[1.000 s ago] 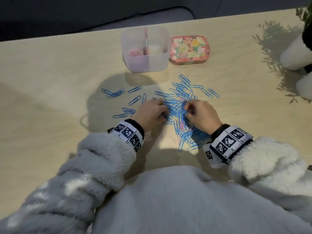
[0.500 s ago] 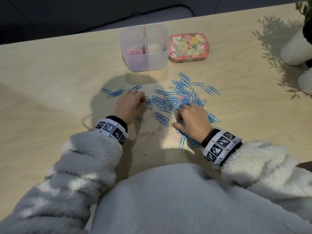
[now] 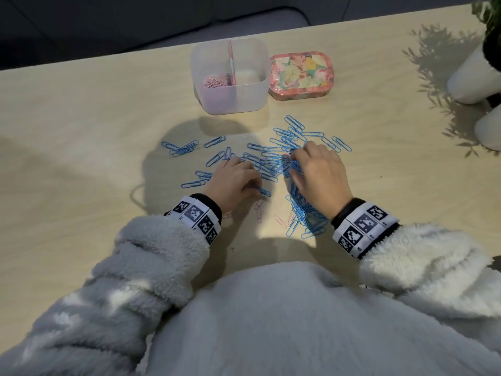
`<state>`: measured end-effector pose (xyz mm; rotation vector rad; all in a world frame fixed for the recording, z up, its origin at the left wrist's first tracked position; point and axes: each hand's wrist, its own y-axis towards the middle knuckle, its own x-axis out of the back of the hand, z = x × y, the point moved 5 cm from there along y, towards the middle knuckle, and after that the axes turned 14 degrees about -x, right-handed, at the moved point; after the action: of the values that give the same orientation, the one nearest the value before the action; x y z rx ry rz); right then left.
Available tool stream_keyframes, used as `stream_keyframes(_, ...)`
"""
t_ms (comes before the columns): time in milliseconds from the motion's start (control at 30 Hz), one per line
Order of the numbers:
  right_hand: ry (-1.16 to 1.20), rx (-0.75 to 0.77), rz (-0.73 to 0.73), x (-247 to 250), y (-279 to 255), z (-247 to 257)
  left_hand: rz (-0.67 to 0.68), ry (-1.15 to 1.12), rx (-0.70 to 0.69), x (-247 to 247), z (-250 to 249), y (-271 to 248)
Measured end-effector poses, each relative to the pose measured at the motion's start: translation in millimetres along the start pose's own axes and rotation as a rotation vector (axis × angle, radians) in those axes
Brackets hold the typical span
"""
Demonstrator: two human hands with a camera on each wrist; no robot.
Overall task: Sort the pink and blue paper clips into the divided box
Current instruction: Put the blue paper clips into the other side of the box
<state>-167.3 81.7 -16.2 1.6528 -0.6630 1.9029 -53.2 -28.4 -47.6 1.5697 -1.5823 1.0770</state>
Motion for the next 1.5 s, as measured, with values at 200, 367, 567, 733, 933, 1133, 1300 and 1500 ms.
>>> stream_keyframes(200,0.113,0.151,0.358,-16.5,-30.9,9.3,-0.216,-0.306,0.114,24.3,20.5,-12.0)
stream_keyframes(367,0.059,0.121,0.502,-35.5,-47.1,8.2,-0.258,-0.132,0.195,33.5,41.8,-22.1)
stream_keyframes(567,0.090,0.107,0.473,-38.9,-43.0,15.2,-0.159,0.099,0.111,23.5,19.8,-36.7)
stream_keyframes(733,0.268,0.010,0.373,-39.8,-20.7,19.5,-0.012,-0.124,0.177,-3.3,1.4,-63.9)
stream_keyframes(933,0.364,0.151,0.391,-46.2,-35.4,45.2,-0.074,-0.217,0.183,-12.7,-11.1,-53.8)
stream_keyframes(1133,0.279,0.269,0.540,-38.6,-33.8,34.6,-0.116,-0.232,0.252,-5.7,-7.1,-63.9)
stream_keyframes(1300,0.342,0.375,0.510,-43.8,-29.5,48.3,-0.099,-0.282,0.306,-11.0,-14.5,-63.8)
stream_keyframes(1500,0.395,0.339,0.440,-46.2,-29.7,51.6,-0.119,-0.267,0.321,-14.5,-16.9,-52.5)
